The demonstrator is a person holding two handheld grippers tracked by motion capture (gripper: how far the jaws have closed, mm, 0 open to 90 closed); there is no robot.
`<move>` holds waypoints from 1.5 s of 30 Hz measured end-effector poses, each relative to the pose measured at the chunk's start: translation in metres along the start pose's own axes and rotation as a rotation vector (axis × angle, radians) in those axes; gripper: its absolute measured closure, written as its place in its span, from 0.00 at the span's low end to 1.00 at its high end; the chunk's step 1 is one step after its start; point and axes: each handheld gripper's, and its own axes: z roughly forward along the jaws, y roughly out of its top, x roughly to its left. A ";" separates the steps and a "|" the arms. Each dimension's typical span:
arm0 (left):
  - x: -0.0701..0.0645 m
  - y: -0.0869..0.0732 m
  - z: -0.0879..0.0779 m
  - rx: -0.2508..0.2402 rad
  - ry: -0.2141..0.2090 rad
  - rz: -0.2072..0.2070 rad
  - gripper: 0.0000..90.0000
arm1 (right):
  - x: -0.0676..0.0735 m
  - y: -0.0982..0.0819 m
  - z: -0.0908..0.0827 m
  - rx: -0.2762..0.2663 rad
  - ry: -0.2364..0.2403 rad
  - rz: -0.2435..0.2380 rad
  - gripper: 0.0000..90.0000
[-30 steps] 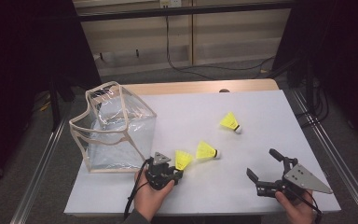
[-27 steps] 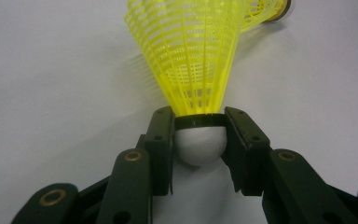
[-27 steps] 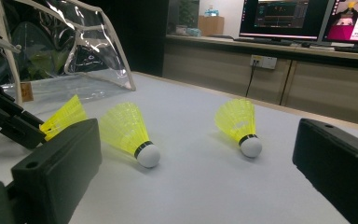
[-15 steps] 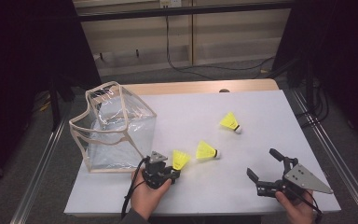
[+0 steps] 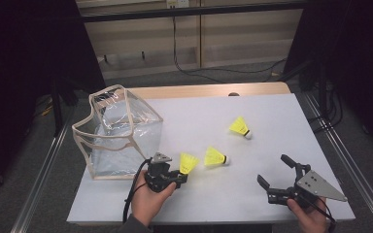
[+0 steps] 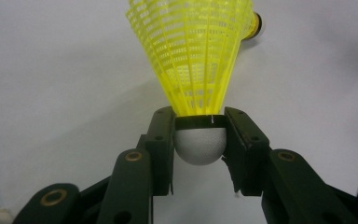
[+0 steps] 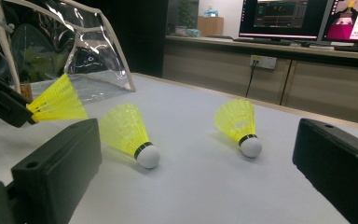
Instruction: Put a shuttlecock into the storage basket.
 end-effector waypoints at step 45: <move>-0.007 0.058 -0.039 0.085 -0.051 0.086 0.72 | 0.001 -0.001 0.001 0.005 0.015 0.005 0.01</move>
